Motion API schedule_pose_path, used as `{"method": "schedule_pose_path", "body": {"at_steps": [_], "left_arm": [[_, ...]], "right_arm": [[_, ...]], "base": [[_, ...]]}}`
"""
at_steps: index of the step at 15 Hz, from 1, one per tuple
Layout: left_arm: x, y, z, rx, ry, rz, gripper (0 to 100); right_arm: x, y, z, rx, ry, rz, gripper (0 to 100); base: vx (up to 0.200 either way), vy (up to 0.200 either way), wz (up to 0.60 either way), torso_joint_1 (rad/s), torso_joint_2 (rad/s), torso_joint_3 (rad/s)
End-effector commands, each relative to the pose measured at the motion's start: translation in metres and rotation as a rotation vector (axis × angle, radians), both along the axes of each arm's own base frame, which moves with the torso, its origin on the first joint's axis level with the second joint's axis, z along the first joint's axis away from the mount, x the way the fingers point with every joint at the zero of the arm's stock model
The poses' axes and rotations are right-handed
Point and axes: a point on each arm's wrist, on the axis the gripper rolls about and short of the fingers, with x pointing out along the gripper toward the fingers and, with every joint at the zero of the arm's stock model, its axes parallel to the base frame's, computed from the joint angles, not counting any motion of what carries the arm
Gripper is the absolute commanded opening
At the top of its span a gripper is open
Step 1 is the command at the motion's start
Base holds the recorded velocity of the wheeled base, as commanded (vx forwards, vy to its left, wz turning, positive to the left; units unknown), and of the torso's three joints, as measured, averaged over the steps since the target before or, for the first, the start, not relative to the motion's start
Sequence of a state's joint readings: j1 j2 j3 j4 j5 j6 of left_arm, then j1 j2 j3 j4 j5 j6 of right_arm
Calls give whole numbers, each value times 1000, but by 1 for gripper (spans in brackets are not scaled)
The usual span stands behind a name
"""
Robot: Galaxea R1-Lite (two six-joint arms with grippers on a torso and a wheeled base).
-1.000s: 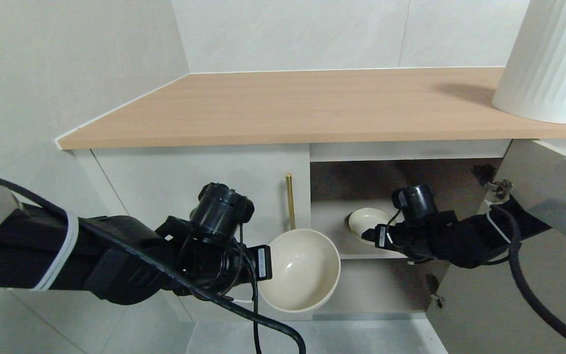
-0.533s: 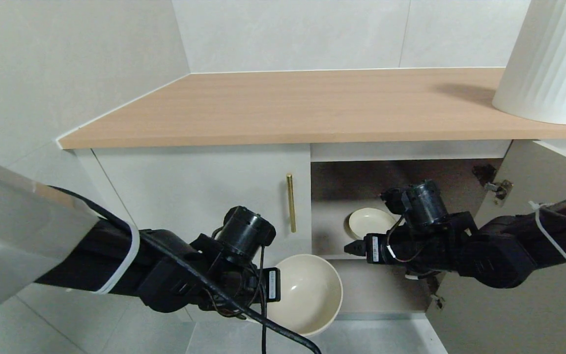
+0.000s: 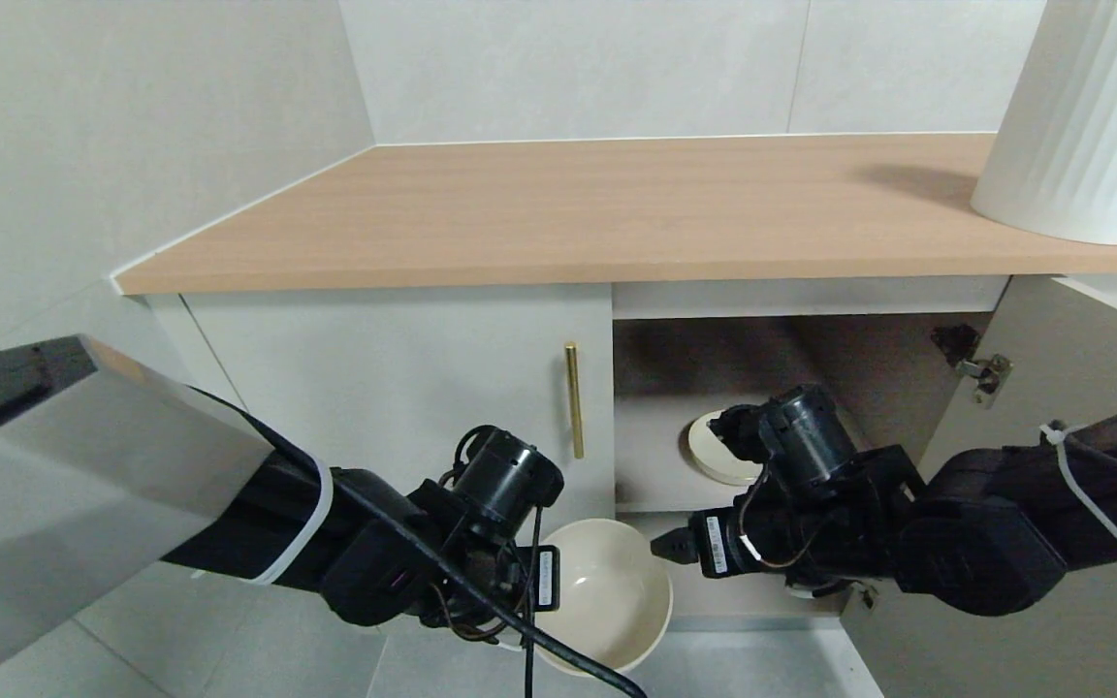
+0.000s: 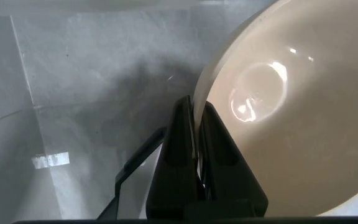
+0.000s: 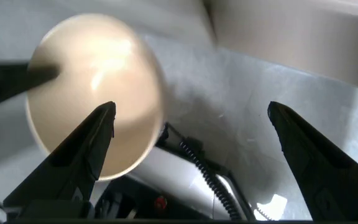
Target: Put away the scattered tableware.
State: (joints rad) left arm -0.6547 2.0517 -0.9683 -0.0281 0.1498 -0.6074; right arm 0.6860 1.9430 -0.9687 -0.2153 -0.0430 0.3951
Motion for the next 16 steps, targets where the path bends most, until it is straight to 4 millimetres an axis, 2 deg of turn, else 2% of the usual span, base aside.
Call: {"method": "schedule_pose_path", "body": {"at_steps": [1,4,9,10,16], "left_arm": [[-2,-3,2,-1,-7,-9,0],[-5,-4,6,-7,-14,-17,0],[-5,-4,6,-8,-15,-18,0],[-5,-5,6,-7,-14,-18,0],[-5,-4,6,-8,-15,-18,0]], "right_arm": [[-6,11,-14,-35,28,38,100],[-5,18,-29,-66,46,47,100],[-3,19,-29,-62,43,44,100],[-2,19,-31,-64,47,39,0],[1,19,-30,-59,43,28,0]], "base": [[0,0,0,0,0,0],[0,0,0,0,0,0],[0,0,0,0,0,0],[0,0,0,0,0,0],[0,0,0,0,0,0]]}}
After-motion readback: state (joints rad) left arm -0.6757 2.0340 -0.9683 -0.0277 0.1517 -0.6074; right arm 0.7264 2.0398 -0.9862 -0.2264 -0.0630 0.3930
